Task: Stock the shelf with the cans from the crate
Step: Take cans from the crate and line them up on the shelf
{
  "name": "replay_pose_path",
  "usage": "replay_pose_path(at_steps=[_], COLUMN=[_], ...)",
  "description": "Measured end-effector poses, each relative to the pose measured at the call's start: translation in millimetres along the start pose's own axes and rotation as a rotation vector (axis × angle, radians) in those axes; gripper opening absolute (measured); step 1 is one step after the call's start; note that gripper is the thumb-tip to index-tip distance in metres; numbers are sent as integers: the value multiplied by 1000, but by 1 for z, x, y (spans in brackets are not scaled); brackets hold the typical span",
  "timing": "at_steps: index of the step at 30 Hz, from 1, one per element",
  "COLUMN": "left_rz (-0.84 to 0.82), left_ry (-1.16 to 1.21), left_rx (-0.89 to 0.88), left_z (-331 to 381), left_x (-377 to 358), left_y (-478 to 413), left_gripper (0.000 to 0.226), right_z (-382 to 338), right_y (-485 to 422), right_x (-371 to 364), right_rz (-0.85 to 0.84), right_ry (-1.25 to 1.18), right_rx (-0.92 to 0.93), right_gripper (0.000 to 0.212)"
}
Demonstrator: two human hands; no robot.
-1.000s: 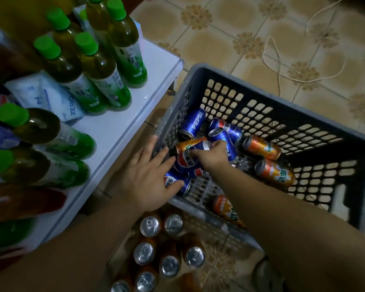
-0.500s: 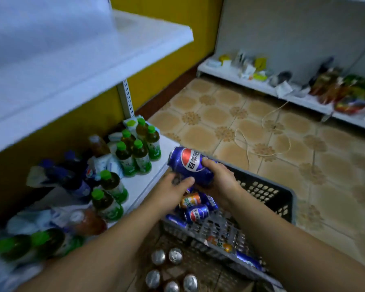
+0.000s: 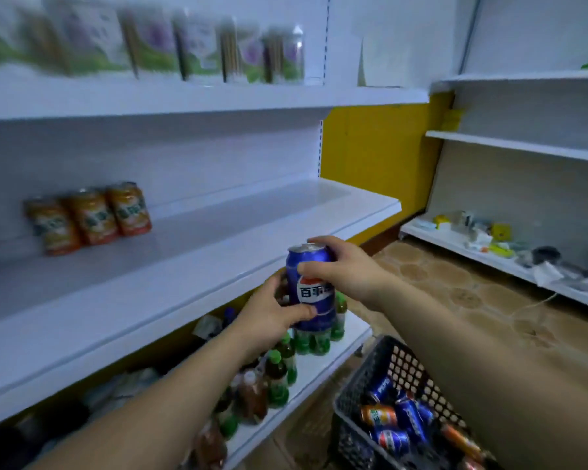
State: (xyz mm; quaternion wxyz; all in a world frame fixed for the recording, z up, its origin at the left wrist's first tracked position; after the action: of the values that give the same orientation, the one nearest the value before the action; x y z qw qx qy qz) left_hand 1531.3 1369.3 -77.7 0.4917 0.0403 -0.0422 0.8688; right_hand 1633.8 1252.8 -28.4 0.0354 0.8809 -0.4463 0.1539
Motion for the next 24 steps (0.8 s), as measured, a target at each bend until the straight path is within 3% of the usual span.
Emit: replay_pose_path(at_steps=[5, 10, 14, 19, 24], left_rz=[52, 252, 318, 394, 425], left_ry=[-208, -901, -1220, -1300, -1315], left_rx=[-30, 58, 240, 509, 540], left_z=[19, 8, -14, -23, -31], left_x=[99, 221, 315, 403, 431], left_y=[34, 77, 130, 183, 208], left_gripper=[55, 69, 68, 74, 73], right_z=[-54, -92, -113, -126, -139], right_y=[6, 14, 18, 20, 16], right_x=[-79, -164, -226, -296, -354], right_rz=[-44, -129, -237, -320, -370], right_ry=[76, 22, -14, 38, -1], right_rx=[139, 198, 203, 238, 231], right_gripper=[53, 53, 49, 59, 59])
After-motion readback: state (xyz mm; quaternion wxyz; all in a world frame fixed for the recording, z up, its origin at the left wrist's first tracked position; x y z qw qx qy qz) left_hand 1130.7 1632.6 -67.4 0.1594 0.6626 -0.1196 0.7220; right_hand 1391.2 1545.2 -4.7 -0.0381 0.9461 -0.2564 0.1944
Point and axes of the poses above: each hand's wrist, its own y-axis away from the middle knuckle, its own x-axis out of the back of the hand, z = x × y, the point moved 1 cm from there along -y, towards the middle knuckle, and after that the axes turned 8 degrees about z, right-handed, at the moved point
